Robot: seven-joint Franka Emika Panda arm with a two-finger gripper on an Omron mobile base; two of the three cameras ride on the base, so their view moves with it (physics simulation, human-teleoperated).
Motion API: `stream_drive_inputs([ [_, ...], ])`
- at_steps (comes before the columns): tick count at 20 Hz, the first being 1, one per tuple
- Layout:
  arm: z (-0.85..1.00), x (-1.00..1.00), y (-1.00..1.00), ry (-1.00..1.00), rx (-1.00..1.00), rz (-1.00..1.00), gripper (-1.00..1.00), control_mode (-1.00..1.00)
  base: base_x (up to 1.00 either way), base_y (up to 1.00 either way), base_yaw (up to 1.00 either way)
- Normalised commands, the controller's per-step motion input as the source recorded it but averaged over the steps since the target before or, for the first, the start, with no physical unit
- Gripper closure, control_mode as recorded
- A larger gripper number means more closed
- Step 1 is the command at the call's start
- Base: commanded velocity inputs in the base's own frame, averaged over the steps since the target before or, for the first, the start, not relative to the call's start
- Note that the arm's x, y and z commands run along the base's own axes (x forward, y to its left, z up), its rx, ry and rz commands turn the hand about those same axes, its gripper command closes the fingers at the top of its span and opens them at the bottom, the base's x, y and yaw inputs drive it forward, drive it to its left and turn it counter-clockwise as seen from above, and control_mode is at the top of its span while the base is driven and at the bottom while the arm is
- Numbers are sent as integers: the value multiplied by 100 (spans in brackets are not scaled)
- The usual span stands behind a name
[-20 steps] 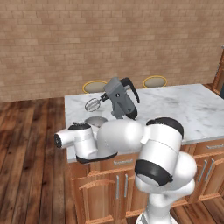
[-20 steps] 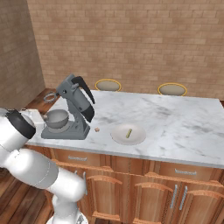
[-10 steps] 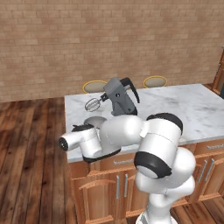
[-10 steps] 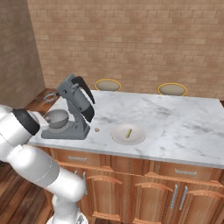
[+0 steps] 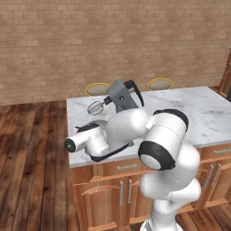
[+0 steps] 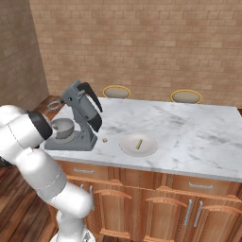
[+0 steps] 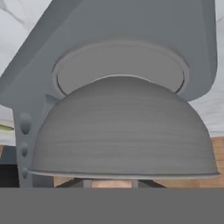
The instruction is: Add butter and sugar cubes to the stand mixer bowl and then turn on the stand mixer to begin making frosting.
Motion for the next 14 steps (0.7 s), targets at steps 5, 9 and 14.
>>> stream_drive_inputs([
  [5, -20, 30, 8, 0, 1, 6, 100, -100, 0, 0, 0],
  [9, -28, 26, 12, 0, 0, 5, -100, -100, 0, 0, 0],
  [14, -14, 4, 3, 0, 0, 1, -100, -100, 0, 0, 0],
])
